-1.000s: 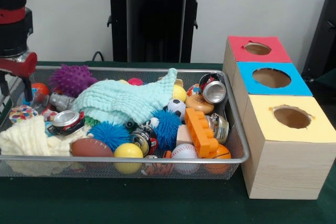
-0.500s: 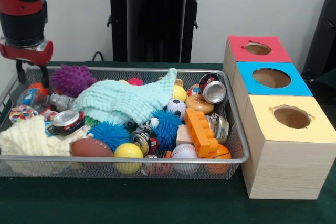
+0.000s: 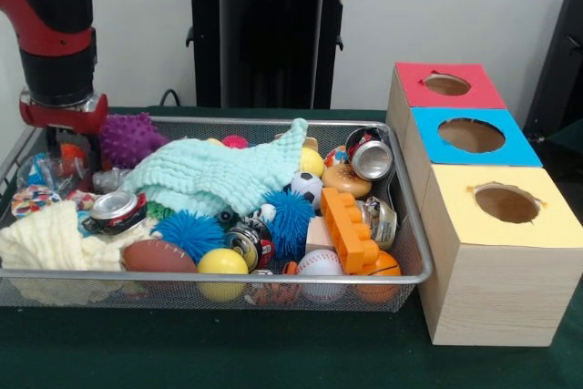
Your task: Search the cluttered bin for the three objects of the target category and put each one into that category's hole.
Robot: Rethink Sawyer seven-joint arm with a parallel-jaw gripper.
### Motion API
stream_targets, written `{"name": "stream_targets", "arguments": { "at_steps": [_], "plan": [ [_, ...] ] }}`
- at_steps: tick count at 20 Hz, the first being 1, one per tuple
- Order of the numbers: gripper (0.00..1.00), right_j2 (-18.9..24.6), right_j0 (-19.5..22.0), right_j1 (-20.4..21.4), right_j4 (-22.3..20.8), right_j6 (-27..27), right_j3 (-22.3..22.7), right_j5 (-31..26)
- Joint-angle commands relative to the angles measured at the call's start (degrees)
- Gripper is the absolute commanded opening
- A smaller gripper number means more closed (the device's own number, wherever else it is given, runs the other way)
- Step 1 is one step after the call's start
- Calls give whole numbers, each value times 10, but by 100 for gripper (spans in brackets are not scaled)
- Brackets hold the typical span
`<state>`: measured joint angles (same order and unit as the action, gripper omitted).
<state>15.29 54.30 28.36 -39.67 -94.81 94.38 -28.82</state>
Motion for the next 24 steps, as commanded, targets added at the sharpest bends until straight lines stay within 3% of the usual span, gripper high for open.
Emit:
{"name": "stream_targets", "arguments": {
  "at_steps": [1, 10, 16, 24],
  "plan": [
    [100, 36, 10, -95, -64, 81, -39, 36],
    [100, 32, 14, -100, -85, 73, -56, 42],
    [100, 69, 49, -74, -59, 87, -26, 40],
    [100, 71, 46, -55, -32, 35, -41, 29]
  ]
}}
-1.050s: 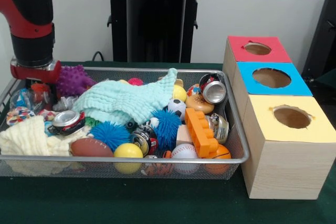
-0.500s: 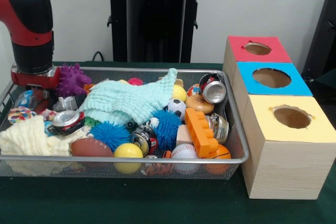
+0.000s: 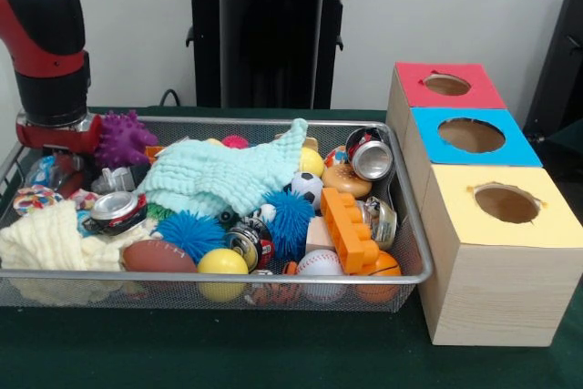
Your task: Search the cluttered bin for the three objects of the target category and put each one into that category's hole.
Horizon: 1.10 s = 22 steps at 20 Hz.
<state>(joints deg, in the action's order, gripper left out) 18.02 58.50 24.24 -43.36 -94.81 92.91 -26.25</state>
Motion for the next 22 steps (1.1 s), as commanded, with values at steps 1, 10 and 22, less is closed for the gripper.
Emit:
{"name": "stream_targets", "arguments": {
  "at_steps": [1, 10, 22],
  "plan": [
    [100, 42, 1, -10, 10, 28, -30, -2],
    [0, 11, -36, 2, 26, -19, -56, -8],
    [0, 76, -13, 73, 100, 32, 6, -58]
  ]
}}
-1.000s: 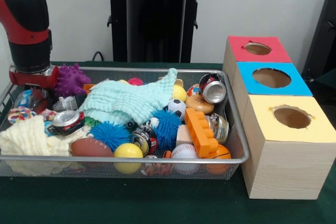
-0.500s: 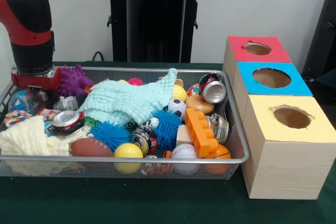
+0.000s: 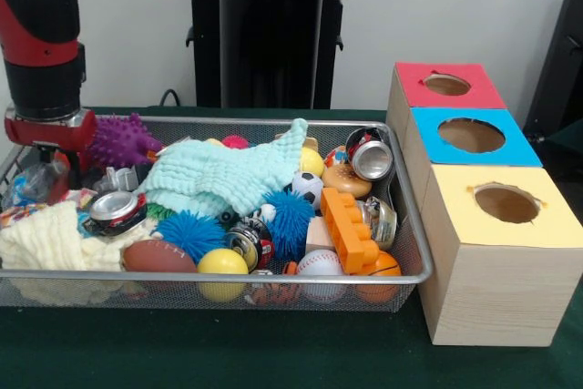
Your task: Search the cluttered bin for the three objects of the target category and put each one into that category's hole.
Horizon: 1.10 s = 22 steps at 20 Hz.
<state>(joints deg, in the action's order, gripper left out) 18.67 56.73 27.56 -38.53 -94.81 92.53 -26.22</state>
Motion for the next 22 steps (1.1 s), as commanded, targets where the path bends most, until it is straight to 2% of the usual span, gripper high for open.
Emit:
{"name": "stream_targets", "arguments": {
  "at_steps": [1, 7, 11, 13, 14, 18, 20, 22],
  "plan": [
    [0, 70, 3, 48, 58, 33, 15, -64],
    [0, 46, -20, 94, 74, 20, 29, -86],
    [0, 43, -27, 59, 79, 9, 12, -73],
    [0, 43, -29, 55, 92, 7, 11, -84],
    [100, 40, -33, 55, 99, 10, 11, -90],
    [100, 56, -20, 45, 119, 32, 14, -117],
    [100, 85, -6, 15, 137, 67, 3, -142],
    [100, 95, -3, -1, 139, 78, 4, -138]
  ]
}}
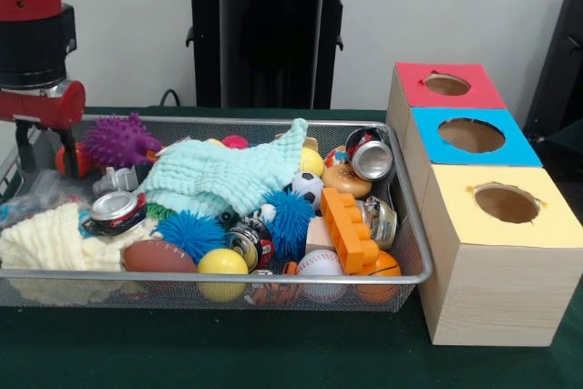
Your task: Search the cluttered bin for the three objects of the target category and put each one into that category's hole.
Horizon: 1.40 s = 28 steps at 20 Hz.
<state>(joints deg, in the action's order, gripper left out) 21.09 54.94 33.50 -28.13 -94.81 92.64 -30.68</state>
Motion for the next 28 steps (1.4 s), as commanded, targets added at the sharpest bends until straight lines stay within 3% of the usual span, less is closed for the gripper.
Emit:
{"name": "stream_targets", "arguments": {
  "at_steps": [1, 4, 8, 13, 19, 24, 28],
  "plan": [
    [100, 75, 17, -63, 37, 80, 6, -93],
    [100, 88, 26, -69, 43, 82, 13, -90],
    [100, 111, 41, -44, 44, 79, 22, -72],
    [100, 98, 38, -32, 18, 67, 0, -52],
    [100, 73, 29, -53, -7, 66, -48, -51],
    [100, 51, 14, -64, -36, 32, -60, -3],
    [100, 39, 3, -82, -47, 28, -90, -21]
  ]
}}
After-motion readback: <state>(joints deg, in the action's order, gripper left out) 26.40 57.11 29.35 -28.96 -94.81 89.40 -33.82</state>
